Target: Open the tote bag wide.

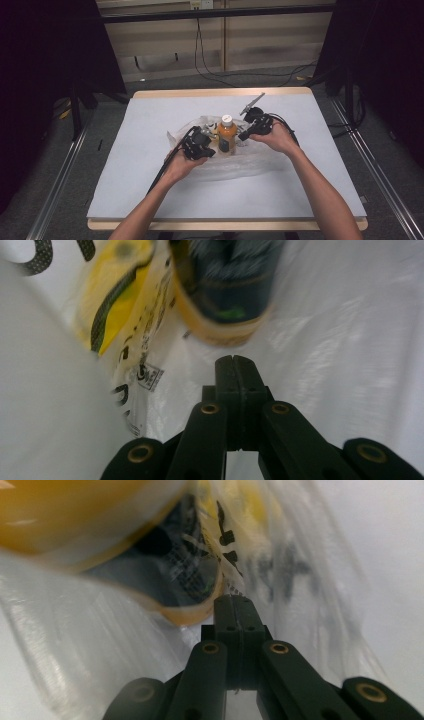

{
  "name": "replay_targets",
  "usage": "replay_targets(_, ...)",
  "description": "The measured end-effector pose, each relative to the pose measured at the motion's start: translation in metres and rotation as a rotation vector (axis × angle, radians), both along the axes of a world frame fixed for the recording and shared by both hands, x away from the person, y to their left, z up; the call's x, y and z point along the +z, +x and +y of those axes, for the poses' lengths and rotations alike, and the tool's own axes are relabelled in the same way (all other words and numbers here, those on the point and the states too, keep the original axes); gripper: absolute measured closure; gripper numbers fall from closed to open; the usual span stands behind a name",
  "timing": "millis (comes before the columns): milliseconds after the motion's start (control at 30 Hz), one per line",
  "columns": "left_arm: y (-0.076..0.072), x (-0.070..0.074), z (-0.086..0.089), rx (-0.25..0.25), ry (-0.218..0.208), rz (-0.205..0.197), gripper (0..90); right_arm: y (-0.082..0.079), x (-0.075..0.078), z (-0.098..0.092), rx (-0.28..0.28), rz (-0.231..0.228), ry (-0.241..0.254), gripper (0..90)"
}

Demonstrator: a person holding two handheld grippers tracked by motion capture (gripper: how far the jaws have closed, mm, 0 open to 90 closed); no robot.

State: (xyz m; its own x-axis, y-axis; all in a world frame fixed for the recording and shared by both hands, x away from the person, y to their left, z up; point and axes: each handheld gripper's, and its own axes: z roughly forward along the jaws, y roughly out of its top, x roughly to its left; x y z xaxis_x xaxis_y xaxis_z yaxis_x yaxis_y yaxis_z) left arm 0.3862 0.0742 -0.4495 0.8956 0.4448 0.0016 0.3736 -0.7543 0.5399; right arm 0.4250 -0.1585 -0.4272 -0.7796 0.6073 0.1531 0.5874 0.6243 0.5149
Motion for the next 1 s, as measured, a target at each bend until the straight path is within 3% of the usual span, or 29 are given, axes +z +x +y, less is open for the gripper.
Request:
replay_targets(100, -0.004, -0.013, -0.005, -0.042, 0.02, 0.027, 90.0, 0.015, -0.014, 0.009, 0.022, 0.044, -0.03, 90.0)
replay_targets(133, -0.008, -0.013, -0.007, -0.055, 0.025, 0.01, 90.0, 0.019, -0.018, 0.011, 0.022, 0.049, -0.045, 90.0)
replay_targets(200, -0.018, -0.011, -0.012, -0.093, 0.036, 0.019, 90.0, 0.027, -0.026, 0.015, 0.013, 0.073, -0.064, 90.0)
replay_targets(267, -0.03, -0.011, -0.016, -0.134, 0.048, 0.011, 90.0, 0.037, -0.033, 0.018, 0.002, 0.083, -0.056, 90.0)
replay_targets(333, -0.043, -0.01, -0.018, -0.181, 0.05, 0.021, 90.0, 0.045, -0.036, 0.022, -0.013, 0.085, -0.029, 90.0)
replay_targets(400, -0.059, -0.01, -0.02, -0.228, 0.05, 0.013, 90.0, 0.053, -0.037, 0.024, -0.035, 0.072, -0.045, 90.0)
replay_targets(433, -0.068, -0.009, -0.02, -0.256, 0.046, 0.016, 90.0, 0.056, -0.037, 0.024, -0.054, 0.077, -0.03, 90.0)
replay_targets(633, -0.102, -0.008, -0.022, -0.342, 0.053, 0.01, 90.0, 0.079, -0.039, 0.022, -0.139, 0.062, -0.031, 90.0)
replay_targets(700, -0.11, -0.008, -0.021, -0.359, 0.039, 0.034, 90.0, 0.085, -0.039, 0.022, -0.159, 0.057, -0.039, 90.0)
replay_targets(733, -0.113, -0.007, -0.021, -0.391, 0.05, 0.028, 90.0, 0.088, -0.039, 0.021, -0.163, 0.058, -0.039, 90.0)
replay_targets(767, -0.117, -0.007, -0.02, -0.395, 0.05, 0.02, 90.0, 0.091, -0.039, 0.021, -0.172, 0.058, -0.037, 90.0)
replay_targets(800, -0.121, -0.008, -0.021, -0.382, 0.027, 0.036, 90.0, 0.093, -0.039, 0.021, -0.173, 0.053, -0.043, 90.0)
replay_targets(1000, -0.131, -0.007, -0.019, -0.42, 0.031, 0.035, 90.0, 0.103, -0.039, 0.019, -0.226, 0.033, -0.079, 90.0)
